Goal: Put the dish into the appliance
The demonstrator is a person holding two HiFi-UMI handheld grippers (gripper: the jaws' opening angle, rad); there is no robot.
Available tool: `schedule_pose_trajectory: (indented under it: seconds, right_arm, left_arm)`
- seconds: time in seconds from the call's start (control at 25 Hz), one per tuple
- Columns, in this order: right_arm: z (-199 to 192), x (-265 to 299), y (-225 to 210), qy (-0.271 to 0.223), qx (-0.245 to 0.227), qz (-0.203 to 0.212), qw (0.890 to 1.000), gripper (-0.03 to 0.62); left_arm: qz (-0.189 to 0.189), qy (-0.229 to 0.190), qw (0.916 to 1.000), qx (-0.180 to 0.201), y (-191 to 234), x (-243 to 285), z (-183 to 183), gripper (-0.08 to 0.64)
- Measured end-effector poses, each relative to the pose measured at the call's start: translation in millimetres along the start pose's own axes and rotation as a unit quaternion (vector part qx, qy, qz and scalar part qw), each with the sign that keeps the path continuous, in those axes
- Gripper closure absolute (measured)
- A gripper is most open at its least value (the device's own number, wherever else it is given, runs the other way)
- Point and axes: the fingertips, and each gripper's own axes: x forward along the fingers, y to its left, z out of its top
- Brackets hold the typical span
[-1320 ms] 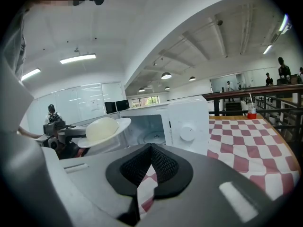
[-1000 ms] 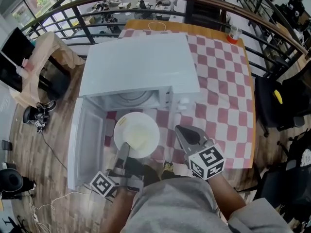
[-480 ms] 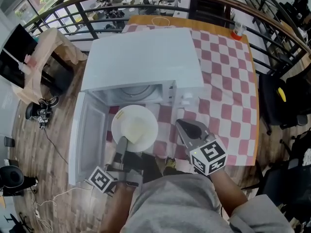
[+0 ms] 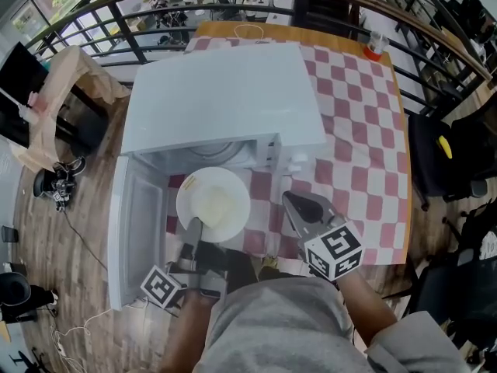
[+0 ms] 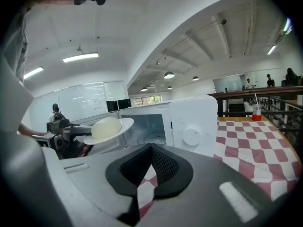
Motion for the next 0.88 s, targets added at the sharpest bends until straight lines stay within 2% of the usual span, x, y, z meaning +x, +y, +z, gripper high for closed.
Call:
schedule_pose_trajectory:
  seconds: [0.36,0.88]
  right_arm:
    - [0.7,26.0,2.0,0.009,0.006,0.006,1.0,0.595]
    - [-10.9,67.7,0.7,0.043,0.019,0.01,0.999,0.595]
  left_arm:
    - [0.012,0.005,0.9999,-0.005,16.9,20.3,16.5,0.525]
    - [0.043,0.001,0.999,-0.015,72.9,74.2,48.3,0.523]
